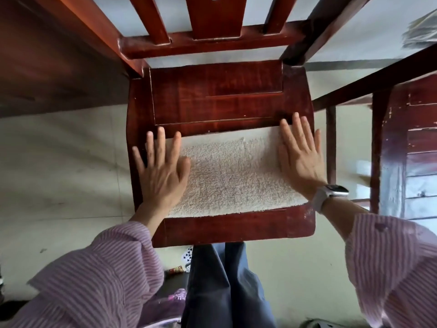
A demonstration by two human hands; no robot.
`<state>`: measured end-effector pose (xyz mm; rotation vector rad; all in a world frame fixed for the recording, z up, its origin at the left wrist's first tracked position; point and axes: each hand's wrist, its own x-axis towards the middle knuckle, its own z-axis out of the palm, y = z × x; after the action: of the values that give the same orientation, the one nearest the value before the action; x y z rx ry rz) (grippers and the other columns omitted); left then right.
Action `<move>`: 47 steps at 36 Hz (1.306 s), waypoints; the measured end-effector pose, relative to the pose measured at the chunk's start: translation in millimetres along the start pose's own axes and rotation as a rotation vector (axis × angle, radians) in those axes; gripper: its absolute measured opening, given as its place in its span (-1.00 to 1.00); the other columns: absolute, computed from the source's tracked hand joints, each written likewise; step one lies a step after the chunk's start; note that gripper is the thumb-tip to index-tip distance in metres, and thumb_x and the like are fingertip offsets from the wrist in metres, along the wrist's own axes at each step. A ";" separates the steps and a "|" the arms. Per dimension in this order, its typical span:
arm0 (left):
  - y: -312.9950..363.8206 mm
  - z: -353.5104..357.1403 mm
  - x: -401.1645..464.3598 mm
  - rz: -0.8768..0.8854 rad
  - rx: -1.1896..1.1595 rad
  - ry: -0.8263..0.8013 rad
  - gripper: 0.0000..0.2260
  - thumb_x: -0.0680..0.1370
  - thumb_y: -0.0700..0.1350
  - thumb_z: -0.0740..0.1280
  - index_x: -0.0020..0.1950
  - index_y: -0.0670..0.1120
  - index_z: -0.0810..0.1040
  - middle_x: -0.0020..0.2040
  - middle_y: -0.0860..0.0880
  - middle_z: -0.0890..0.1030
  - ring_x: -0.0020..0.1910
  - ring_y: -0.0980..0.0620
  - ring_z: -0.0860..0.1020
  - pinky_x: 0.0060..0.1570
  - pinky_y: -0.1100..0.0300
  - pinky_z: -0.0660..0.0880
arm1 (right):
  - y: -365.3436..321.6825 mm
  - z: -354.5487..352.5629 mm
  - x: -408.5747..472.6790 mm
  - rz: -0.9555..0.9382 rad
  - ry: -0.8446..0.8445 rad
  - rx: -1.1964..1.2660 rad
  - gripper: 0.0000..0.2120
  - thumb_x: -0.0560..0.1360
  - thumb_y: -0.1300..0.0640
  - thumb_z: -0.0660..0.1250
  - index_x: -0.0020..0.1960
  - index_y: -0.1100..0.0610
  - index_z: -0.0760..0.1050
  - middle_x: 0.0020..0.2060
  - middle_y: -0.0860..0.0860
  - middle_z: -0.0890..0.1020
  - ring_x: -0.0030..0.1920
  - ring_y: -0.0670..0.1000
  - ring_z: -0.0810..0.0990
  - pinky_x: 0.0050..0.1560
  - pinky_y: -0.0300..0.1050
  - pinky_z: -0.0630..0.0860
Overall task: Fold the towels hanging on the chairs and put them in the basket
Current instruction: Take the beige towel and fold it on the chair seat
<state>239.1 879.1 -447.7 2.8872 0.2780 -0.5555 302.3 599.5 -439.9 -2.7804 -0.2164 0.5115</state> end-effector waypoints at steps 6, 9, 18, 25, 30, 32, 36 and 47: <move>27.9 -6.6 -20.1 0.082 0.012 0.042 -0.49 0.56 0.09 -0.06 0.50 0.05 -0.05 0.53 -0.09 -0.05 0.50 -0.11 -0.13 0.38 -0.22 -0.28 | 1.9 -17.3 -24.6 0.336 0.244 0.332 -0.74 0.49 0.21 0.21 0.14 0.30 0.44 0.05 0.25 0.52 0.08 0.20 0.45 0.13 -0.07 0.36; 47.6 3.1 -34.4 0.201 0.035 0.010 -0.50 0.55 0.09 -0.04 0.49 0.09 -0.06 0.52 -0.06 -0.02 0.50 -0.09 -0.09 0.38 -0.27 -0.19 | 3.6 -13.6 -32.0 0.508 0.135 0.353 -0.78 0.50 0.14 0.29 0.03 0.29 0.51 -0.04 0.21 0.59 -0.03 0.16 0.51 -0.06 -0.17 0.33; 53.0 19.1 -42.6 0.243 0.132 -0.088 -0.52 0.55 0.11 -0.05 0.48 0.08 0.07 0.51 -0.12 0.10 0.48 -0.20 0.01 0.34 -0.33 0.00 | 4.5 2.2 -25.2 0.641 0.051 0.258 -0.71 0.52 0.02 0.22 -0.15 0.24 0.52 -0.17 0.18 0.61 -0.13 0.20 0.56 -0.25 -0.06 0.40; 51.1 16.3 -41.6 0.252 0.149 -0.104 -0.52 0.56 0.12 -0.06 0.48 0.05 0.11 0.51 -0.13 0.11 0.48 -0.20 0.02 0.33 -0.34 0.03 | -8.0 -1.2 -21.2 0.645 -0.041 0.197 -0.67 0.49 0.12 0.11 -0.03 0.37 0.48 -0.03 0.27 0.55 0.02 0.25 0.47 0.00 0.03 0.36; 51.3 12.8 -41.0 0.232 0.155 -0.108 -0.51 0.56 0.12 -0.05 0.48 0.07 0.01 0.49 -0.15 0.15 0.47 -0.22 0.08 0.29 -0.37 0.15 | -15.9 -10.9 -31.6 0.631 0.003 0.362 -0.81 0.54 0.16 0.13 0.03 0.28 0.39 -0.11 0.16 0.52 -0.06 0.18 0.50 -0.08 0.00 0.38; 51.4 11.7 -40.0 0.234 0.151 -0.121 -0.51 0.56 0.12 -0.05 0.48 0.07 -0.01 0.49 -0.14 0.15 0.46 -0.22 0.09 0.29 -0.37 0.16 | -13.5 -14.3 -32.6 0.632 0.008 0.491 -0.81 0.55 0.16 0.14 0.09 0.26 0.38 -0.15 0.09 0.49 -0.11 0.12 0.50 -0.14 -0.05 0.39; 50.4 8.5 -39.6 0.253 0.120 -0.176 -0.51 0.56 0.14 -0.06 0.48 0.09 -0.03 0.51 -0.09 0.03 0.48 -0.18 -0.01 0.33 -0.33 0.06 | -2.8 -29.1 -31.1 0.653 -0.012 0.660 -0.73 0.52 0.14 0.24 0.10 0.31 0.51 -0.13 0.17 0.62 -0.13 0.05 0.54 -0.07 -0.04 0.51; 60.7 -78.0 -45.7 -0.445 -1.440 -0.266 -0.82 0.59 -0.20 0.16 0.13 -0.13 0.51 0.01 -0.06 0.64 0.02 0.00 0.60 0.05 0.19 0.52 | -87.3 -88.0 -49.7 0.260 -0.019 0.930 -0.91 0.47 0.19 0.34 -0.04 0.17 0.57 -0.23 -0.08 0.59 -0.26 -0.21 0.53 -0.21 -0.34 0.49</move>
<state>237.6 830.8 -350.2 1.3479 0.8417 -0.4725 280.8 648.1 -317.3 -1.8923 0.3146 0.5212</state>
